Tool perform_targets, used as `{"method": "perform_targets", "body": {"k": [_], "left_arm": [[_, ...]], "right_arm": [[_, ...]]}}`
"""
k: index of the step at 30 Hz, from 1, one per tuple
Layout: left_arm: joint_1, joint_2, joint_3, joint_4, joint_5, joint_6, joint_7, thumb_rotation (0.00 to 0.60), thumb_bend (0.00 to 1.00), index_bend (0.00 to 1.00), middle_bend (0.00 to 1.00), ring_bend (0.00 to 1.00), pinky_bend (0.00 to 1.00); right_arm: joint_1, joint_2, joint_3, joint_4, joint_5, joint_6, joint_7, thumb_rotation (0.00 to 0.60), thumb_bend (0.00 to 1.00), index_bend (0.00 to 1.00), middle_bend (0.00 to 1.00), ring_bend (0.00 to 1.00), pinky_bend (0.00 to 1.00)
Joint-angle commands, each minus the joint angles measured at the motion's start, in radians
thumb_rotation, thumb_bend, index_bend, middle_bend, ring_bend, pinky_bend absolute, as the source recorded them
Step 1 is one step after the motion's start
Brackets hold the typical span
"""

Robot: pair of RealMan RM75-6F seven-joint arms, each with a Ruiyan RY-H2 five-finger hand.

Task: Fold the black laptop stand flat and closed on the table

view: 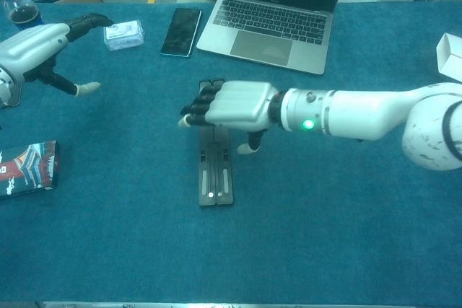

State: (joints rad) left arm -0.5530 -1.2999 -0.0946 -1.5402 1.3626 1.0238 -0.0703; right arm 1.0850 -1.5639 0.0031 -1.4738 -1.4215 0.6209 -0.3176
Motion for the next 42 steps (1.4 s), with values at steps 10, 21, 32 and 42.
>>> {"method": "perform_targets", "body": {"k": [10,21,32,42], "left_arm": [[0.043,0.018,0.011,0.037,0.051,0.106,0.034,0.600,0.28,0.00,0.00,0.00,0.00],[0.144,0.034,0.017,0.082,0.021,0.243,0.110,0.600,0.28,0.00,0.00,0.00,0.00],[0.260,0.083,0.064,0.089,0.030,0.350,0.141,0.600,0.28,0.00,0.00,0.00,0.00],[0.363,0.113,0.094,0.047,0.066,0.463,0.146,0.600,0.28,0.00,0.00,0.00,0.00]], "right_arm": [[-0.225,0.230,0.003,-0.279,0.366,0.340,-0.267,0.600,0.22,0.00,0.01,0.00,0.03],[-0.424,0.321,-0.037,-0.392,0.389,0.628,-0.297,0.600,0.22,0.00,0.11,0.00,0.13],[-0.621,0.363,-0.087,-0.430,0.329,0.865,-0.317,0.600,0.22,0.02,0.13,0.00,0.13],[-0.743,0.387,-0.112,-0.447,0.247,0.959,-0.326,0.600,0.22,0.03,0.13,0.00,0.13]]}}
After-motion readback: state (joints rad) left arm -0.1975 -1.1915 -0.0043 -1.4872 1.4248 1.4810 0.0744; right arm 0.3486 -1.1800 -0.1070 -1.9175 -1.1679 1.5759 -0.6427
